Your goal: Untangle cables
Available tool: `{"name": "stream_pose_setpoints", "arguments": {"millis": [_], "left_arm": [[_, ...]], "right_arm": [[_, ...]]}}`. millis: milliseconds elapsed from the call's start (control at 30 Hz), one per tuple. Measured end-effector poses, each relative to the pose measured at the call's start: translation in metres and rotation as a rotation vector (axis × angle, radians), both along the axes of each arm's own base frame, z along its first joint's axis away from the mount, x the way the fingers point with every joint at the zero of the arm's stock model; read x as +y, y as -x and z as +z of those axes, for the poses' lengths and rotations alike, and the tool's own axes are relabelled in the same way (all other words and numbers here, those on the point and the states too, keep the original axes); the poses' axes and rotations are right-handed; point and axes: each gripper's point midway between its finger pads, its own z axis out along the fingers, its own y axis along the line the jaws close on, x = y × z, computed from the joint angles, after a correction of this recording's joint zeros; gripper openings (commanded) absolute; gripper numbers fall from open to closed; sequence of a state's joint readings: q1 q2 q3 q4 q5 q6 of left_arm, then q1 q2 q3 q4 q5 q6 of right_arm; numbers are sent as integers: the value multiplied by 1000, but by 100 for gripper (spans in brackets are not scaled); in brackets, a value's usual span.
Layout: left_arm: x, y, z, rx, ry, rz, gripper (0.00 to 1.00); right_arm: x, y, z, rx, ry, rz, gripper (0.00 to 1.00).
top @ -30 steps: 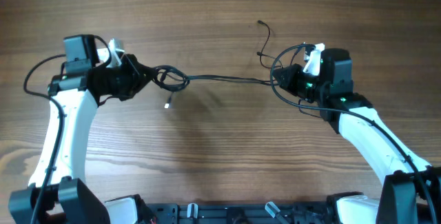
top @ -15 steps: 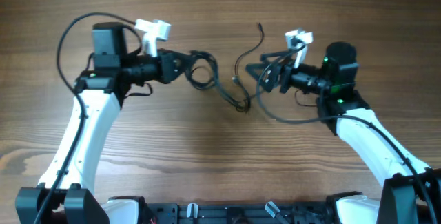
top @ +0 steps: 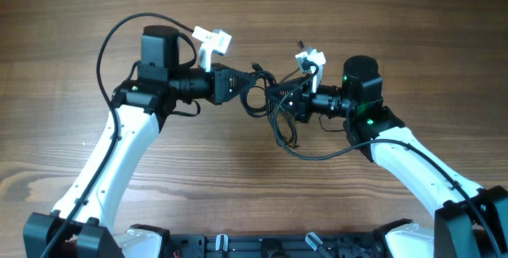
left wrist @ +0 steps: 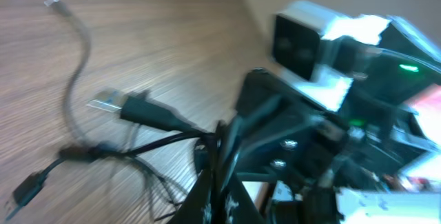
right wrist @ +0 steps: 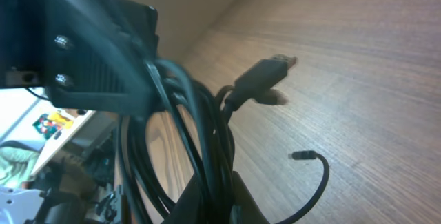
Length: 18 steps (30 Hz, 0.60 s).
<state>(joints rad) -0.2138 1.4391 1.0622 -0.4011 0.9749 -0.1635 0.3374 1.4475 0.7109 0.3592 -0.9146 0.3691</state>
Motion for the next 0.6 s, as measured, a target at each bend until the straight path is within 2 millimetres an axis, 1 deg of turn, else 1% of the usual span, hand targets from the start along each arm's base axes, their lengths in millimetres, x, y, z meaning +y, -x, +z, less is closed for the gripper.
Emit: {"name": "stream_pose_setpoints", "arguments": {"millis": [33,67,100,133,167,200,233,300,333,367,400,433,467,500,533,600], "left_arm": [[5,-4,-10,55,-57,76,9],[9,-7,-17,92,-87,123,14],[16,-10,-27,156,-137,204,21],[25,-10,-44,258,-209,324,21],[31,-12,-52,310,-237,400,21],[34,-15,-54,332,-246,447,16],[39,-18,-57,347,-256,494,5],[62,-33,-67,365,-304,643,4],[69,-36,-70,371,-316,681,4],[70,-37,-71,368,-320,684,4],[69,-37,-71,354,-327,667,9],[65,-35,-70,325,-334,616,20],[60,-32,-68,290,-335,552,33],[54,-30,-64,258,-318,487,41],[48,-28,-59,220,-294,417,46],[44,-25,-47,164,-231,310,47]], "right_arm": [[1,2,0,13,-7,13,5],[2,5,0,21,-14,31,5],[4,9,1,31,-25,55,4],[7,18,4,42,-43,104,5],[9,24,6,46,-57,140,4],[10,28,7,49,-64,160,4],[11,35,10,54,-79,202,5],[13,51,17,60,-114,297,5],[13,56,18,59,-123,323,4],[13,58,19,55,-126,336,4],[13,58,19,55,-128,339,4],[12,57,18,61,-124,332,4],[12,56,16,69,-119,322,4],[12,55,14,86,-112,310,4],[12,54,11,101,-105,300,4],[11,55,6,135,-95,290,4]]}}
